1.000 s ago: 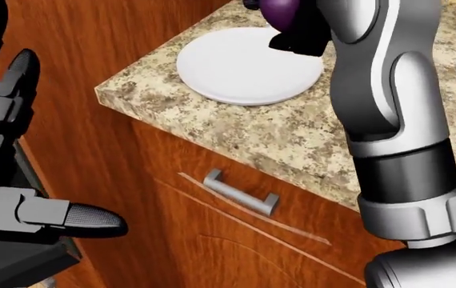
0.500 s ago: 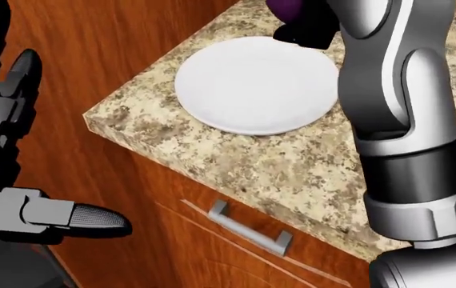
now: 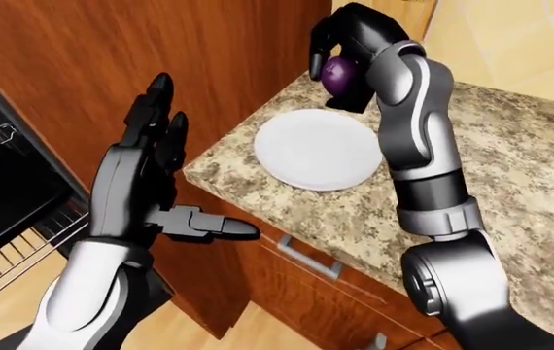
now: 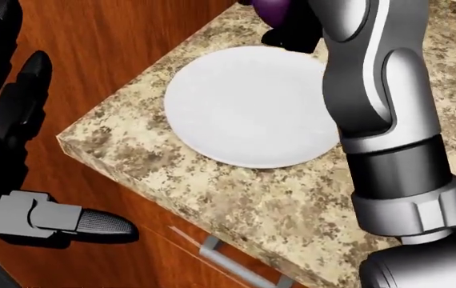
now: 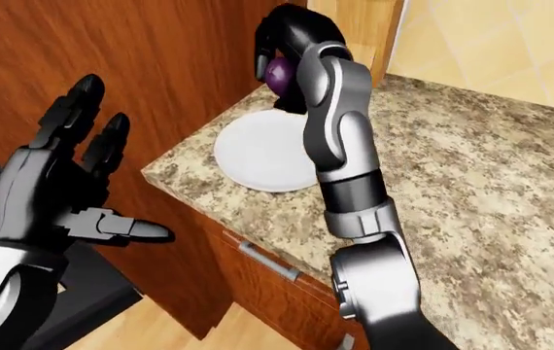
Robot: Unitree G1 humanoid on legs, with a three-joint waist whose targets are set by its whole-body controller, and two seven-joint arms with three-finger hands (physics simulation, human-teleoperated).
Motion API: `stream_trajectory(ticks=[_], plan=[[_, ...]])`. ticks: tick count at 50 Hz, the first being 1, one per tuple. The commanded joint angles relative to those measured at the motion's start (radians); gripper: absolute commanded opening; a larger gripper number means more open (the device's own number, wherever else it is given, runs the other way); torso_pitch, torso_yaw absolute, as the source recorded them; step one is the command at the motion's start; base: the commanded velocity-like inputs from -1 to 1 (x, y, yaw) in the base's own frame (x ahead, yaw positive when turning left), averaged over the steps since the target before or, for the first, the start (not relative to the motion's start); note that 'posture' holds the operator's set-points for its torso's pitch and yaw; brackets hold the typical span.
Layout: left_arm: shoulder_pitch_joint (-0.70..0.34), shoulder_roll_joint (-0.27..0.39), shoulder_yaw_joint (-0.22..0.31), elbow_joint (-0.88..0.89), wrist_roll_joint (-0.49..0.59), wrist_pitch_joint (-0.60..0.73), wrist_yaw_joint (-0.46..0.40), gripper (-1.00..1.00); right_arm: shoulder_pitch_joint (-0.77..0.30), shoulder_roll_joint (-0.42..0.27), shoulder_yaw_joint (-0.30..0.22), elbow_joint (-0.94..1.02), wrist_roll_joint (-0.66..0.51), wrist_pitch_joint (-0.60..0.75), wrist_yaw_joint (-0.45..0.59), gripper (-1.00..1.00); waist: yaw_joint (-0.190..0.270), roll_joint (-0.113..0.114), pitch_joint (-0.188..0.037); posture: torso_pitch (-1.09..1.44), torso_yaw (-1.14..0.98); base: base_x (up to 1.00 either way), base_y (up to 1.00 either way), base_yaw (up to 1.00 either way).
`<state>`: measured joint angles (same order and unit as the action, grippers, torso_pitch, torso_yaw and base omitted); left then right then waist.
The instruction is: Pick the eggplant from the oven and place it on the plate on the counter.
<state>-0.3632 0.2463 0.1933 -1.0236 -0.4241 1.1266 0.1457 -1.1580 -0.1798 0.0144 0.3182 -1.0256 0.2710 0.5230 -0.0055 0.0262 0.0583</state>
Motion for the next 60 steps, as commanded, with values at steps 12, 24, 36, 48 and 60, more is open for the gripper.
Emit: stream_trajectory(ticks=[12,24,36,48,60], plan=[[-0.018,-0.020,-0.003,-0.024,0.065,-0.033,-0.044,1.00,-0.099,0.005,-0.011,0.171,0.049,-0.039,-0.169,-1.00,0.013,-0.007,-0.023,0.00,0.00,0.00,0.00,0.00],[-0.020,-0.043,-0.024,-0.024,0.128,-0.027,-0.090,1.00,-0.153,-0.024,-0.010,0.421,0.096,-0.097,-0.314,-1.00,0.023,-0.015,-0.027,0.00,0.00,0.00,0.00,0.00],[-0.040,-0.025,0.012,-0.024,0.110,-0.007,-0.107,1.00,-0.244,-0.011,-0.001,0.661,0.153,-0.155,-0.423,-1.00,0.017,-0.013,-0.029,0.00,0.00,0.00,0.00,0.00],[0.007,0.069,-0.023,-0.024,0.032,-0.098,-0.054,1.00,-0.288,0.015,0.003,0.832,0.205,-0.218,-0.547,-1.00,0.010,-0.001,-0.038,0.00,0.00,0.00,0.00,0.00],[0.065,0.203,-0.052,-0.024,-0.163,-0.253,0.069,1.00,-0.291,0.031,0.011,0.840,0.207,-0.231,-0.578,-1.00,0.000,0.022,-0.009,0.08,0.00,0.00,0.00,0.00]])
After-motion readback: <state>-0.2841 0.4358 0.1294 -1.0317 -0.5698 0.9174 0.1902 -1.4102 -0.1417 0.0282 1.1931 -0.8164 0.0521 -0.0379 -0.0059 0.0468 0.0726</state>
